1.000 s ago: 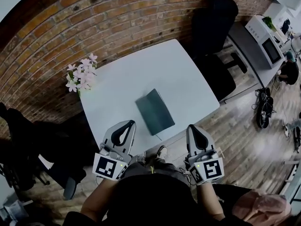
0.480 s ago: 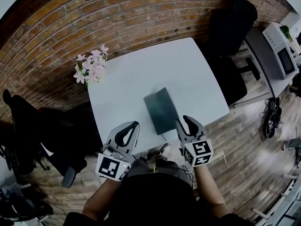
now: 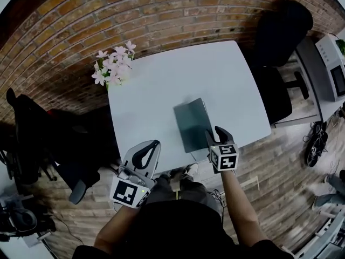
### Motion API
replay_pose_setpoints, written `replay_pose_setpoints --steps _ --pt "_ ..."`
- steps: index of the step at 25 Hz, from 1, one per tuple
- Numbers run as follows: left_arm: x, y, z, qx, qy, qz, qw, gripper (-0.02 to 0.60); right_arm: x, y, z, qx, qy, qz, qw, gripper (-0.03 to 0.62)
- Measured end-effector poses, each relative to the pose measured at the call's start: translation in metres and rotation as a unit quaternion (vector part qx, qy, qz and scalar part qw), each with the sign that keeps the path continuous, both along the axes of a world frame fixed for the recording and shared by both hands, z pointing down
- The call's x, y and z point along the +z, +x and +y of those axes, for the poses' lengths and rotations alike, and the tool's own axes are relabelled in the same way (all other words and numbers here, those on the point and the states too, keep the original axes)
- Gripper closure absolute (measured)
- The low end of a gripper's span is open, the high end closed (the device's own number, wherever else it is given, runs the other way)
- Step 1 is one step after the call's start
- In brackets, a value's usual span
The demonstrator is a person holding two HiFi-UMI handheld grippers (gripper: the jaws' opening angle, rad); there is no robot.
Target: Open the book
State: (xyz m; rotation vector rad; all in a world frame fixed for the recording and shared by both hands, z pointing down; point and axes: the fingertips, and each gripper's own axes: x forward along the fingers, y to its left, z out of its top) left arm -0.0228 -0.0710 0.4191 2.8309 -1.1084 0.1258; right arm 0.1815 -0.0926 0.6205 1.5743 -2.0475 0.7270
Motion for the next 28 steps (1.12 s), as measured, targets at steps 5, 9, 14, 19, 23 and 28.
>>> replay_pose_setpoints --steps 5,9,14,19,23,28 --pt "0.005 -0.009 0.003 -0.017 -0.010 -0.002 0.9998 0.552 0.035 0.000 -0.006 0.004 -0.042 -0.008 0.999 0.431" --pt "0.009 -0.017 0.007 -0.029 -0.016 -0.005 0.9994 0.552 0.056 0.002 -0.009 0.012 -0.070 -0.014 0.997 0.427" --pt "0.012 -0.025 0.008 -0.042 -0.022 -0.007 0.9989 0.552 0.066 0.004 -0.010 0.022 -0.083 -0.044 0.995 0.417" --pt "0.018 -0.026 0.008 -0.046 -0.033 -0.006 0.9984 0.552 0.073 0.004 -0.009 0.030 -0.095 -0.066 0.993 0.413" --pt "0.019 -0.024 0.007 -0.047 -0.037 -0.004 0.9982 0.552 0.071 0.004 -0.010 0.025 -0.083 -0.072 0.994 0.411" --pt "0.021 -0.023 0.005 -0.048 -0.042 -0.002 0.9980 0.552 0.070 0.005 -0.010 0.024 -0.071 -0.076 0.994 0.413"
